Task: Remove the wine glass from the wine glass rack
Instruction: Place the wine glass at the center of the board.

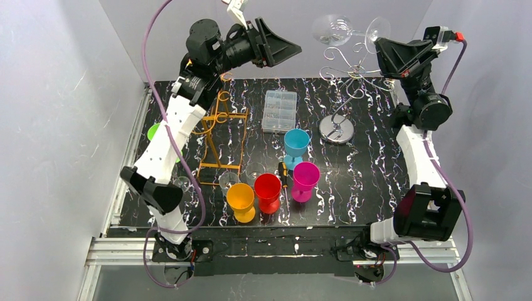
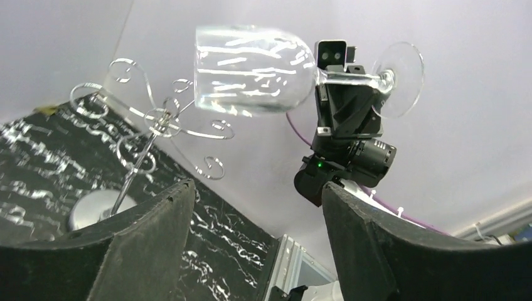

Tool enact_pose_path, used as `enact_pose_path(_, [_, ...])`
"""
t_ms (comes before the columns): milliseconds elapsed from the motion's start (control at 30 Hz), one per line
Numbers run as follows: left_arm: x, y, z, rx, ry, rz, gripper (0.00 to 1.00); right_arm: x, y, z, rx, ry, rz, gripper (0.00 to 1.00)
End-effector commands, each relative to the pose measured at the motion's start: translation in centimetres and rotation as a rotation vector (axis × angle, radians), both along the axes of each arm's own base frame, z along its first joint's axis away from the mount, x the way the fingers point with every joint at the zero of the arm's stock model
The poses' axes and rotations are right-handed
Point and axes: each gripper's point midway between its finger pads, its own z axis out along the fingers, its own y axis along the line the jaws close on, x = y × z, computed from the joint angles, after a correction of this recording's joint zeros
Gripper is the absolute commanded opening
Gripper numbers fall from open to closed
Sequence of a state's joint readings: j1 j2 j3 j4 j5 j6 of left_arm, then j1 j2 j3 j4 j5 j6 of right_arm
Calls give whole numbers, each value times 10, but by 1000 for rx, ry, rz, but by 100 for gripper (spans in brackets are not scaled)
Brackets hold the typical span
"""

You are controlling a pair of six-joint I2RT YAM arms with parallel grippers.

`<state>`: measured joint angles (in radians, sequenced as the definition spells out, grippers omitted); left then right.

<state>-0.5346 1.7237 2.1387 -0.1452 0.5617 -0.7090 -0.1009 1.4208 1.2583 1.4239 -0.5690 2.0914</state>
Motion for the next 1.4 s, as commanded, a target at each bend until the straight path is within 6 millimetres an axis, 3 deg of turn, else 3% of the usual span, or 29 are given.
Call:
enact_pose_path(0, [-3,-5,35,-98,-120,-124,70,-57,-4,29,100,14,218,1])
enact_pose_path(200, [-5,-8,36,-102,-170,-247,61,-62,4,26,116,64,282,1])
enact_pose_path(467, [-29,1,47,-147,-239,-398,58,-61,15,21,104,138,347,1])
enact_pose_path(600, [-36,1,43,-140,-235,-441,55,-60,17,23,107,156,370,1])
enact_pose_path(1033, [-23,28,38,-151,-232,-421,51,-66,23,27,90,179,396,1])
enact_pose_path(1367, [-25,27,34,-156,-211,-478,50,-68,25,39,73,166,383,1])
